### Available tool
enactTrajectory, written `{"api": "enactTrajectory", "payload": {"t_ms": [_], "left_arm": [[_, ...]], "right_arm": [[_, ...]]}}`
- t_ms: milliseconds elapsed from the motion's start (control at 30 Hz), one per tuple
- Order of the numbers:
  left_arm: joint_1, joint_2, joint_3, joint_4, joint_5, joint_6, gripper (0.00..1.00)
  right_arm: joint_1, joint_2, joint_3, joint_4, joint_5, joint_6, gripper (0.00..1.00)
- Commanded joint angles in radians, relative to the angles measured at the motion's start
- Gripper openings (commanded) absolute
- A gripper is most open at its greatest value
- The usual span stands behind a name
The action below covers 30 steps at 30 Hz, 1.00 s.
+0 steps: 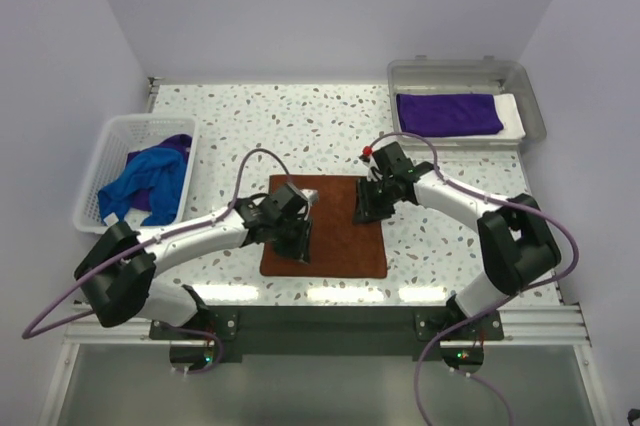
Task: Fold and stack the towels
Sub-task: Fold the towel
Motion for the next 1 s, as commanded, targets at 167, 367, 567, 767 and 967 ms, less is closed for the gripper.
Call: {"api": "enactTrajectory", "payload": {"t_ms": [167,367,567,767,967], "left_arm": [[-0.113,0.125,0.038,0.137,-0.025,0.083,0.27],[-0.143,0.182,-0.010,0.151,-0.016,0.086,0.23],[-0.180,0.162,-0.028,0.117,0.004,0.078,0.23],[-0.182,0.056,0.062,-0.004,-0.051,0.072,0.34],[0.011,0.010,0.170,-0.009,-0.092,0.095,0.41]], "right_arm": [[0.000,0.084,0.063,0.116,-0.023,-0.004,0.36],[0.000,0.138,0.058,0.155,-0.003,-0.007,0.36],[0.001,0.166,0.086,0.143,0.029,-0.029,0.36],[-0.005,0.152,0.162,0.094,0.104,-0.099,0.36],[-0.046,0.179,0.261,0.067,0.135,-0.142,0.35]]}}
